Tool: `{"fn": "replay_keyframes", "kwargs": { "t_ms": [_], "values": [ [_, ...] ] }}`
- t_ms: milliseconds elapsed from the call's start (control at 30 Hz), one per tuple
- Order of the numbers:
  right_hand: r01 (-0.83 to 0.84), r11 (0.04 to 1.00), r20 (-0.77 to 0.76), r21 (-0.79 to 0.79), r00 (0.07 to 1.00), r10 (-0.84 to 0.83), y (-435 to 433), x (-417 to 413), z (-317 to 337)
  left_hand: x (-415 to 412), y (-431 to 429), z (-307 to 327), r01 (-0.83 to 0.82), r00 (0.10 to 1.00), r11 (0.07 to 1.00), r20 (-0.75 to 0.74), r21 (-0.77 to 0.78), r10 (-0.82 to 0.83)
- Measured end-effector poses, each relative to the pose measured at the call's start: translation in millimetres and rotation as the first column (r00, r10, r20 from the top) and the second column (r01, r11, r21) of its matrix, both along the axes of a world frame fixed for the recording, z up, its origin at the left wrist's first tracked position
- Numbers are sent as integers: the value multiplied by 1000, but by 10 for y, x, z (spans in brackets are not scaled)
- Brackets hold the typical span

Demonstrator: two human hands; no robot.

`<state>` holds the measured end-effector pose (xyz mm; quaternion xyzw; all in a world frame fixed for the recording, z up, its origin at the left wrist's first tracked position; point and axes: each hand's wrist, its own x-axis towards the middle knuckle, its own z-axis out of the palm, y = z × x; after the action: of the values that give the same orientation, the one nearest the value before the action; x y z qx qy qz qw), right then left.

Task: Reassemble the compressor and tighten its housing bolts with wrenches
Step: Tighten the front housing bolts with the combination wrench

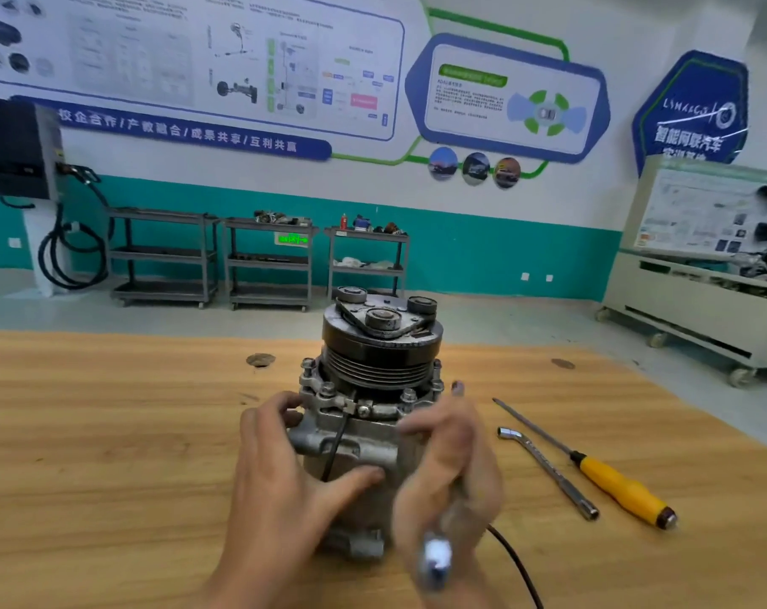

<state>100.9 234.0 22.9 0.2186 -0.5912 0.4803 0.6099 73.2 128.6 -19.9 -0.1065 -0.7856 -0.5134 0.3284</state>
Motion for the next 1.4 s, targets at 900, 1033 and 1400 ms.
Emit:
{"fn": "replay_keyframes", "kwargs": {
  "t_ms": [900,1033,1400],
  "values": [
    [-196,84,-46,-977,577,816,1225,-983,823,-250,-319,61,228,952,961,170,158,-254],
    [-126,163,78,-979,503,861,1205,-1070,860,-327,-360,50,266,938,933,157,240,-308],
    [-100,92,14,-991,599,800,1192,-998,703,-165,-225,80,349,921,929,138,122,-364]
  ]
}}
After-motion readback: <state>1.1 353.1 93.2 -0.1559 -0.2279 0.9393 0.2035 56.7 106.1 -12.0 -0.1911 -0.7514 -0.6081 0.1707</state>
